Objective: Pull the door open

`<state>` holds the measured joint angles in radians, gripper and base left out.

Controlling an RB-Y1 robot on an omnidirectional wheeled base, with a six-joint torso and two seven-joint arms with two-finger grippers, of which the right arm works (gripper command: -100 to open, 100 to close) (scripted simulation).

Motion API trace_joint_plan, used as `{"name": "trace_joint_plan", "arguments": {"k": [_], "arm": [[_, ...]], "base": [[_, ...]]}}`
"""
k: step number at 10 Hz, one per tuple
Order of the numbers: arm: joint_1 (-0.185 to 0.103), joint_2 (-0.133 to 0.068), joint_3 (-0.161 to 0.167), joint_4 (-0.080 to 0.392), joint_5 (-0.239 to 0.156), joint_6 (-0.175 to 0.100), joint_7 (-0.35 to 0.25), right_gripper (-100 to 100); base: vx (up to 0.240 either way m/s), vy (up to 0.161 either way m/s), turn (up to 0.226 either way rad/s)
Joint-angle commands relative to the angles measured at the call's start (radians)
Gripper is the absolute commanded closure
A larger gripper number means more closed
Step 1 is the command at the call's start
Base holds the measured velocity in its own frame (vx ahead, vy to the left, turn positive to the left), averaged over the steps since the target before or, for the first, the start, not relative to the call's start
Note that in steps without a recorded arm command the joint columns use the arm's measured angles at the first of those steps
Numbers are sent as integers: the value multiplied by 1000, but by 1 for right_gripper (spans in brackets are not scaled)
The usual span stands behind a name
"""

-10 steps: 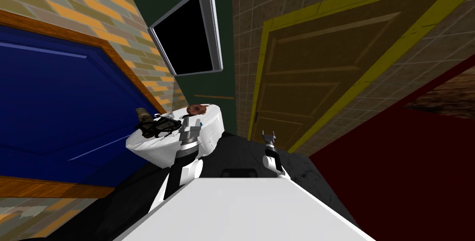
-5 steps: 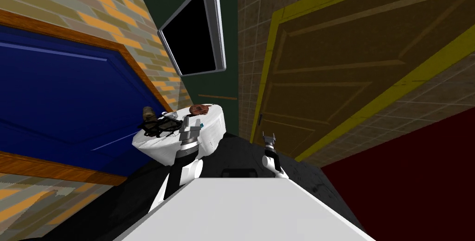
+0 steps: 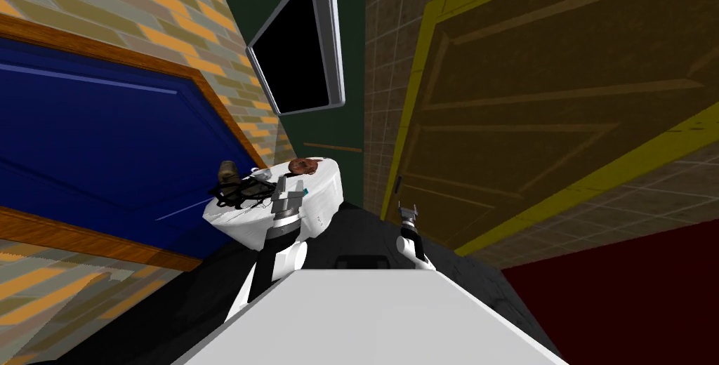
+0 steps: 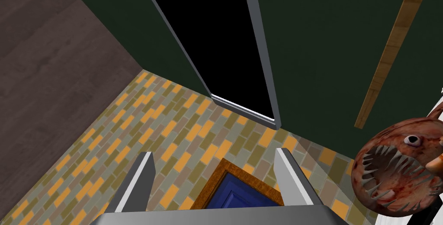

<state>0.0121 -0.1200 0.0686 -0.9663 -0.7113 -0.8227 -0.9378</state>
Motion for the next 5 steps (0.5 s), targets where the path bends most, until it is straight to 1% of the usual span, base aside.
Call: {"name": "trace_joint_plan", "arguments": {"k": [1,2,3,5], "arm": [[-16,1,2,39,-20,-13,-27,-100],[-33,0,5,82,-45,-25,-57,-100],[-39,0,6,99,-55,-30,-69,-100],[-53,0,8,134,-76,-40,-94,-100]], "base": [[75,-37,101],[109,-40,185],[115,-47,154],[88,-35,75]]}}
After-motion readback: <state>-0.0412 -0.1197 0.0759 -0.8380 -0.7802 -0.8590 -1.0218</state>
